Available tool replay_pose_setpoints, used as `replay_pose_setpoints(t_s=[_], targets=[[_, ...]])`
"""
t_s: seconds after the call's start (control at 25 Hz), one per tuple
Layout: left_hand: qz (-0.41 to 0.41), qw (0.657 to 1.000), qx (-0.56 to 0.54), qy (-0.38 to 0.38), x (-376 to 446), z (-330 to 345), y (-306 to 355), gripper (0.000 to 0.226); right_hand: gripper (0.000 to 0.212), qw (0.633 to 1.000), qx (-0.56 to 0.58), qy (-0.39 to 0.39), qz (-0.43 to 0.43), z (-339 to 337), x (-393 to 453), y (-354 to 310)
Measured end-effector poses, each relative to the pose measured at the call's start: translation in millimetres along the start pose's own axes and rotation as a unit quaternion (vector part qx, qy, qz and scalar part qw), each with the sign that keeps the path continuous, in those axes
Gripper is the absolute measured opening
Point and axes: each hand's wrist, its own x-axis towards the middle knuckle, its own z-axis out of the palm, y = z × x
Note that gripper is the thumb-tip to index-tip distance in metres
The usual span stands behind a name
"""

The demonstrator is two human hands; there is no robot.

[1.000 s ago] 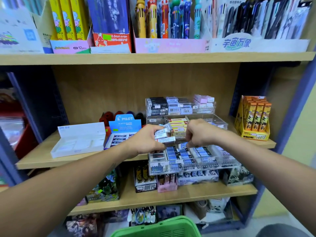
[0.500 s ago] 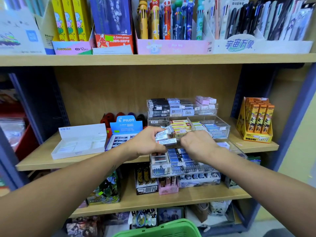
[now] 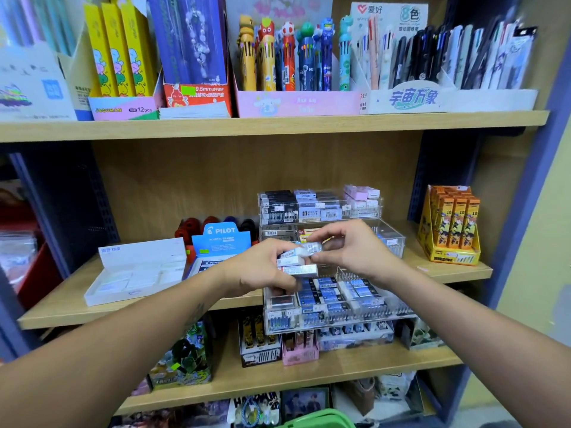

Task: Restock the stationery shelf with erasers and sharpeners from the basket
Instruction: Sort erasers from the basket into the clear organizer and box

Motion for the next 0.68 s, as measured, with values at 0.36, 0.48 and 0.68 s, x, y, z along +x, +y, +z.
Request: replay_pose_setpoints(t_s=[0.36, 0.48, 0.68], targets=[[-0.039, 0.943, -0.262, 0.200, 21, -6, 18, 0.020, 0.033, 0.993, 0.086, 0.079, -0.001, -18, 15, 13], [-0.072, 0.924, -0.312, 0.211, 40, -7, 30, 0.022, 0.027, 0.994, 0.060, 0.088, -0.025, -18, 32, 7], [-0.070, 0.921, -0.305, 0.233, 67, -25, 42, 0.026, 0.020, 0.996, 0.040, 0.072, -0.019, -37, 53, -3]])
